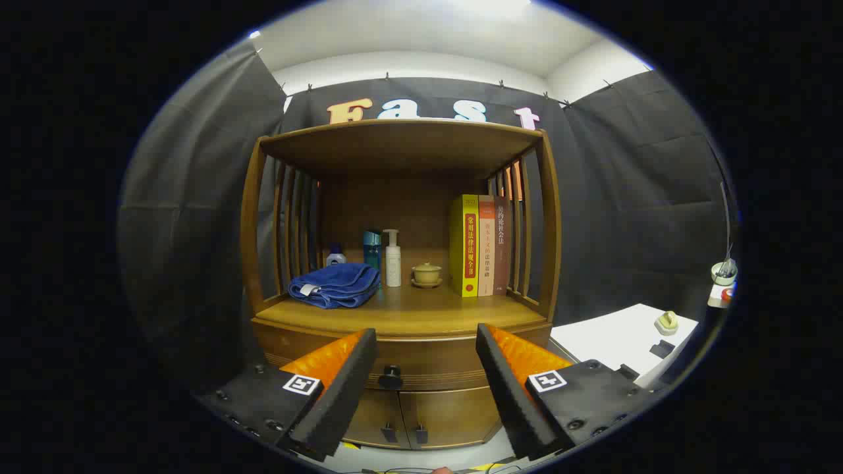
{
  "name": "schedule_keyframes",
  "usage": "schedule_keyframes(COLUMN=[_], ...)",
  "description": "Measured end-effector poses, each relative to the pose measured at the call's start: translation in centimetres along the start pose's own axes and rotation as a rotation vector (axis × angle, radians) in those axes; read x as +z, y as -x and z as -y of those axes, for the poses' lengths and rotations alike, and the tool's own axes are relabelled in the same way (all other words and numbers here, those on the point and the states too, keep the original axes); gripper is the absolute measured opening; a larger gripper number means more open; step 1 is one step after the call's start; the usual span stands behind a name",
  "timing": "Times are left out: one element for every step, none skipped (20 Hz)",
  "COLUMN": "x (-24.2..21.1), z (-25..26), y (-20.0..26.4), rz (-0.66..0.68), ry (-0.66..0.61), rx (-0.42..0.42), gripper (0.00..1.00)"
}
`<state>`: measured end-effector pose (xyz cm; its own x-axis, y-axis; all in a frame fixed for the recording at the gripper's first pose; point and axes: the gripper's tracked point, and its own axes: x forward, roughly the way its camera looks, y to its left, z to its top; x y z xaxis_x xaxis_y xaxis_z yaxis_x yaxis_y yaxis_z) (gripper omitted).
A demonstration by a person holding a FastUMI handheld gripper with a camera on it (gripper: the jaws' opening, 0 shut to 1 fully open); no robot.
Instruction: Pull open the drawer, take out the items inside it, and place them on the countertop above the cabinet.
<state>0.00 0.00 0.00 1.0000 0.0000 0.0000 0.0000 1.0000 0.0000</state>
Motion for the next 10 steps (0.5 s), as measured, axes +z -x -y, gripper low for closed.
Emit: schedule_keyframes(x=[-0.02,-0.01,-0.1,-0.15,-0.28,-0.32,-0.37,-0.4,-0.43,-0.4], z=[-0.02,0.03,0.05,-0.04,-0.08,-0.08,0.03,0.11,0.16,0.15], y=[-0.03,-0.03,-0.05,-0.06,-0.08,-0.04,-0.07,-0.13,-0.12,-0.11], rz=[-0.001,0.0,-0.001,-0.001,-0.003,-0.005,-0.005,-0.006,-0.005,-0.005], ry=[0.003,0.003,0.004,0.002,0.003,0.006,0.009,0.009,0.007,0.006], rx=[0.0,-0.002,-0.001,0.001,0.001,-0.001,-0.002,-0.004,-0.003,-0.005], gripper=[0.99,0.99,0.99,0.99,0.99,0.99,0.99,0.99,0.99,0.99])
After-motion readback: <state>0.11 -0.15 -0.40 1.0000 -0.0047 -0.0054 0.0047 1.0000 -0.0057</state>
